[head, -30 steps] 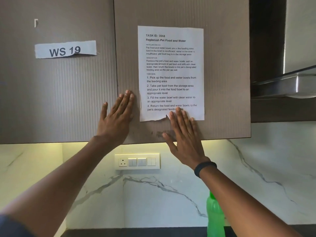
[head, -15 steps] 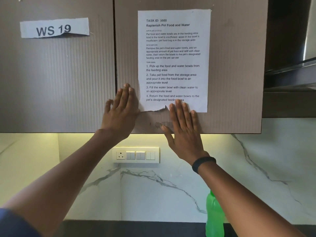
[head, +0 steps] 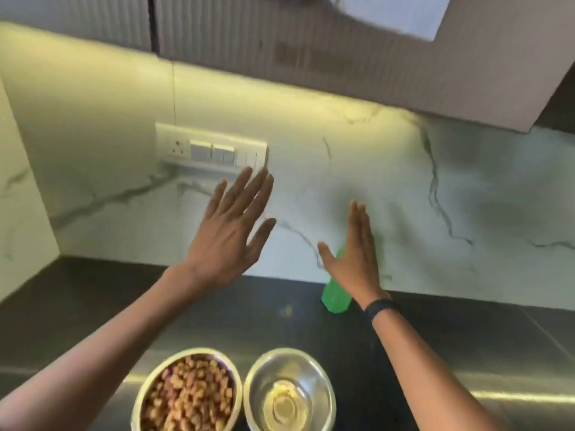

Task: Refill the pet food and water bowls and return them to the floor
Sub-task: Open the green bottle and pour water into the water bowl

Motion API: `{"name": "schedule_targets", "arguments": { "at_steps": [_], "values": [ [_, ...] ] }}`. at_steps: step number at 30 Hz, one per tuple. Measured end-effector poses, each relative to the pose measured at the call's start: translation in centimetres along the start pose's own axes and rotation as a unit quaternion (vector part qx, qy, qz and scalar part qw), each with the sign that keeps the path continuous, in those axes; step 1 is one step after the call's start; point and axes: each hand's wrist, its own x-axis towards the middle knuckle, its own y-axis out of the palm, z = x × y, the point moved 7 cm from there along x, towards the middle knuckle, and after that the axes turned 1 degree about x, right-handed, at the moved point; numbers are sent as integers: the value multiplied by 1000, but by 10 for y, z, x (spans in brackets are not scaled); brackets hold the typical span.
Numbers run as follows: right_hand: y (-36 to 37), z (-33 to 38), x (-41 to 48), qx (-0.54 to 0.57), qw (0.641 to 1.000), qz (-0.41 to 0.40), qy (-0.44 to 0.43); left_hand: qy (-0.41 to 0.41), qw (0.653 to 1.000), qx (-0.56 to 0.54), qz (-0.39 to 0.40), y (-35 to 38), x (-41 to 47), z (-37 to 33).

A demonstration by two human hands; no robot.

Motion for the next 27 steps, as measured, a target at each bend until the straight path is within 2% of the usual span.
{"name": "schedule_targets", "arguments": {
  "at_steps": [3, 6, 14, 18, 27],
  "values": [
    [29, -72, -10, 21, 989, 69, 129, -44, 994, -70, 77, 62, -26, -2],
    [53, -119, -11, 42, 967, 98, 232, -74, 980, -118, 144, 115, -41, -5],
    [111, -179, 19, 163, 911, 69, 373, -112, 933, -249, 234, 190, -74, -10],
    [116, -194, 25, 166, 909, 16, 381, -126, 916, -259, 279, 207, -94, -12],
    [80, -182, -15, 177, 921, -43, 344, -158, 909, -278, 266, 177, -108, -35]
  ]
}}
